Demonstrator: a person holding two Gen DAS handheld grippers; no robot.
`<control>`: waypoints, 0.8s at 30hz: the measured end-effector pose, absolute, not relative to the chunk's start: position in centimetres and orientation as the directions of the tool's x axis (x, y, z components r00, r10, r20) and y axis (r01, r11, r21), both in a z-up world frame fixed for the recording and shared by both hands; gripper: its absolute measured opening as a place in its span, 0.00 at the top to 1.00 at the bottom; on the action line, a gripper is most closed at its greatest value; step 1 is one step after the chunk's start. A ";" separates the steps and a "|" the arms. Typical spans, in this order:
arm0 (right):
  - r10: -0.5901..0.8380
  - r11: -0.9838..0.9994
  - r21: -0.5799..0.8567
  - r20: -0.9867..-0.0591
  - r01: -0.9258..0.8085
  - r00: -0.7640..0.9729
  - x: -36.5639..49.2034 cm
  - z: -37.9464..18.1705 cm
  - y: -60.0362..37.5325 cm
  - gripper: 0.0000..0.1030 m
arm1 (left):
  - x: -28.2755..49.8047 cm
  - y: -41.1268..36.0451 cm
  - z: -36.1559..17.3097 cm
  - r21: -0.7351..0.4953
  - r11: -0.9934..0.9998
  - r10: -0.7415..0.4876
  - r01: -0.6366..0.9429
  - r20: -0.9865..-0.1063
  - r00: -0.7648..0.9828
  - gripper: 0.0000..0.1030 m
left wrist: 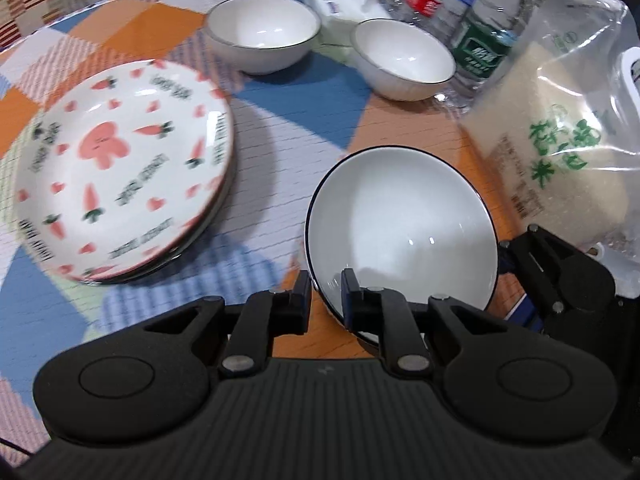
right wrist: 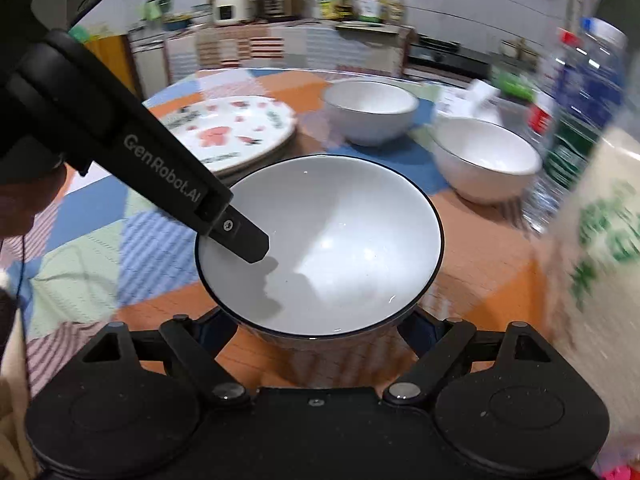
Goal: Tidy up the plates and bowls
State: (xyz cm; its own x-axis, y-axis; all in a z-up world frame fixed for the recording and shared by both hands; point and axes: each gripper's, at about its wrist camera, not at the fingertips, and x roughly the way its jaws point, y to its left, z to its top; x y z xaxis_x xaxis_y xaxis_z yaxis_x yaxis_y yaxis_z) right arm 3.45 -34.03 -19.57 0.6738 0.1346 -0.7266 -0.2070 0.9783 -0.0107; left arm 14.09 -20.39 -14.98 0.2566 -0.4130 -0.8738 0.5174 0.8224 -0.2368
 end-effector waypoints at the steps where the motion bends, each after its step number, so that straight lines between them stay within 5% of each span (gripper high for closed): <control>1: 0.141 0.975 -0.017 -0.726 -0.224 0.673 3.6 -19.6 -33.6 0.13 | 14.1 -19.9 -15.0 -0.234 0.825 -0.409 0.514 -0.875 0.258 0.86; 24: 0.183 0.949 -0.045 -0.726 -0.312 0.663 4.8 -22.3 -31.4 0.13 | 14.7 -18.5 -17.0 -0.213 0.846 -0.368 0.489 -0.897 0.246 0.81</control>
